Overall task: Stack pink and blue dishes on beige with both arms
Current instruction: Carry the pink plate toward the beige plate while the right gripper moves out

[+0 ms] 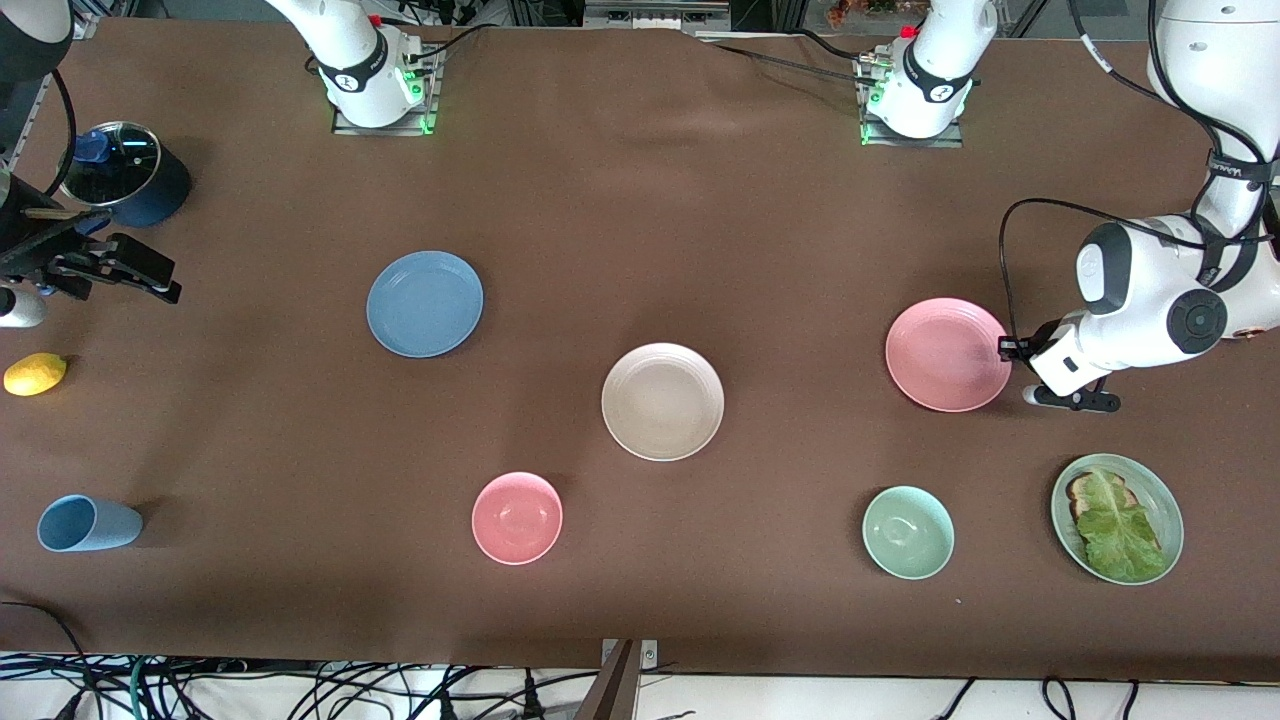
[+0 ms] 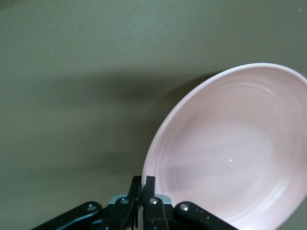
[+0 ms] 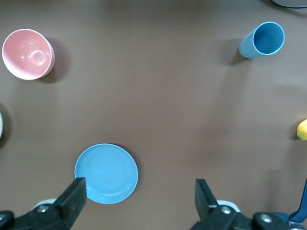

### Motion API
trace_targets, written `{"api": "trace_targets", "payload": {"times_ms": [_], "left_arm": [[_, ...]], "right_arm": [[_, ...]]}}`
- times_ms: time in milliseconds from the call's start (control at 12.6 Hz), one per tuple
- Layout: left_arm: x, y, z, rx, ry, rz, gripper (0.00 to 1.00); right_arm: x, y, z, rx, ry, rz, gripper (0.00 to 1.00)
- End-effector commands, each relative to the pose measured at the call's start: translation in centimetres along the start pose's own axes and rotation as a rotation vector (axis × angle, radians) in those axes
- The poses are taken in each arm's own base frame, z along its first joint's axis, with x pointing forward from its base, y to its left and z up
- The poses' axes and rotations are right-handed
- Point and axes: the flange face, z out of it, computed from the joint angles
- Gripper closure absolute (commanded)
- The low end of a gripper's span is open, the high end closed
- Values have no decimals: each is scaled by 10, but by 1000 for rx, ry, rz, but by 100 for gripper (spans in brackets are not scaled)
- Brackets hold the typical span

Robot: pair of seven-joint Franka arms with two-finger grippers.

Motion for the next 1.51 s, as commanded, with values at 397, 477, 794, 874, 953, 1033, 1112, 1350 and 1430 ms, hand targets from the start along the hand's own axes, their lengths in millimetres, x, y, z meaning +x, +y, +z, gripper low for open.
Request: {"api": "trace_targets", "payload": {"times_ms": [397,477,794,874,953,1033,1112,1350,1430], "left_arm": [[35,112,-85,-25,-52,-100,100],[39,135,-88,-31,-45,-132,100],[66,242,-95,-108,-25,-226,100],[72,265,-91,-125,-32,-256,100],[80,280,-91,-133,-26,-280,100],[84,307,-83,-131,-31,-287,100],[88,327,-75,-132,-33,-303,100],[103,374,-60,-152,-3,-335,100],[105,389,-51,-158,7,-350,100]], "right_arm": [[-1,-6,5,-14,-8,-14,0],[1,-11,13,-16,-24,-25,0],[-2,-30,56,-13,-143,-48,0],[-4,-31,71,-12,-166,-48,1],[-6,-32,86,-13,-178,-50,1],[-8,-31,100,-11,-177,-48,1],[-10,-33,112,-11,-177,-49,1],[-19,-33,156,-12,-187,-43,1],[-23,-33,174,-12,-189,-41,1]]}}
